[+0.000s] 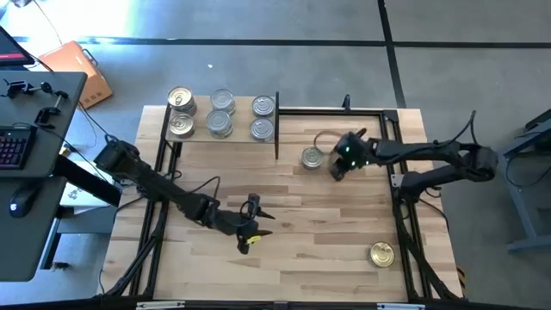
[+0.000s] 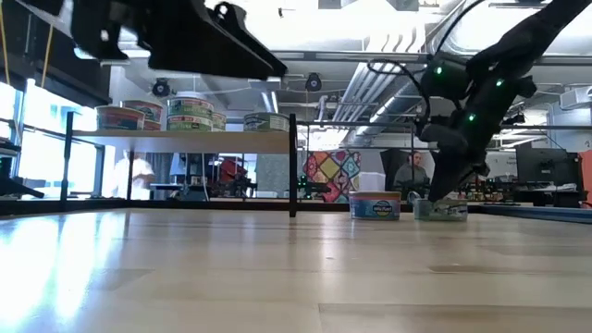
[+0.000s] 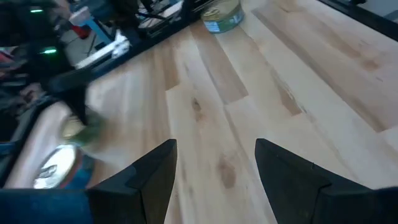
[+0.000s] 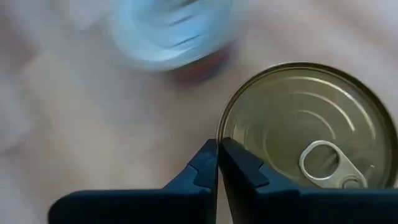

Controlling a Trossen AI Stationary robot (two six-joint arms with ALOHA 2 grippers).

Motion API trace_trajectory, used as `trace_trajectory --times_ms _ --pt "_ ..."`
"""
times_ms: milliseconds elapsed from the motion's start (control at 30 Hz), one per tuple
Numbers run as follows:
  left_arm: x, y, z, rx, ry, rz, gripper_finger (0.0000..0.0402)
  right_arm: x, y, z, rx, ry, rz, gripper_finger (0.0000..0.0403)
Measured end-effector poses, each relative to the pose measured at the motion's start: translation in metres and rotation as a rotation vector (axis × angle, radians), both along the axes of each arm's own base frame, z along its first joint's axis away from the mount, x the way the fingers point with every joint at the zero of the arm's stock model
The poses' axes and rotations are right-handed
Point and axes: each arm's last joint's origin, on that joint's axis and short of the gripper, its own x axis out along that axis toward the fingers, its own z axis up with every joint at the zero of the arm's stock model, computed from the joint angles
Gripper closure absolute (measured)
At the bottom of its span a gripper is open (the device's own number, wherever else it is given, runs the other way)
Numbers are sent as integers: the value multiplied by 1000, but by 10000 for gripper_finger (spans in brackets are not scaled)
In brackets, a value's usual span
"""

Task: Stack canned seafood by type on shelf
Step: Stack the green blue tuna can on top of the other green blue tuna can on the shelf

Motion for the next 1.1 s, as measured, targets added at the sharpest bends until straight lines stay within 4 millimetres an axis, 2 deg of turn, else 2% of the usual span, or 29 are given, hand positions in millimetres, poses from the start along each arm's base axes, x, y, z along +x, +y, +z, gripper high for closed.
trace_trajectory --times_ms 233,367,467,533,700,833,933,1100 --pt "-21 -5 25 31 -20 17 193 23 76 -1 160 -84 131 401" --pt "-29 -8 33 40 -32 21 193 40 120 -8 178 -191 211 402" --pt "-32 -8 35 60 -31 42 193 62 145 -14 159 -209 227 403" --pt "-34 -8 35 81 -29 64 193 84 158 -17 126 -203 236 403" --pt "-35 -6 34 115 -26 112 193 164 180 -18 59 -250 264 403" --pt "-37 -7 33 108 -9 122 193 223 192 -14 -41 -303 393 403" --pt "-44 -9 31 102 23 129 193 245 199 -3 -112 -317 493 403" --pt "-61 -11 33 68 77 185 193 249 198 27 -235 -326 578 402"
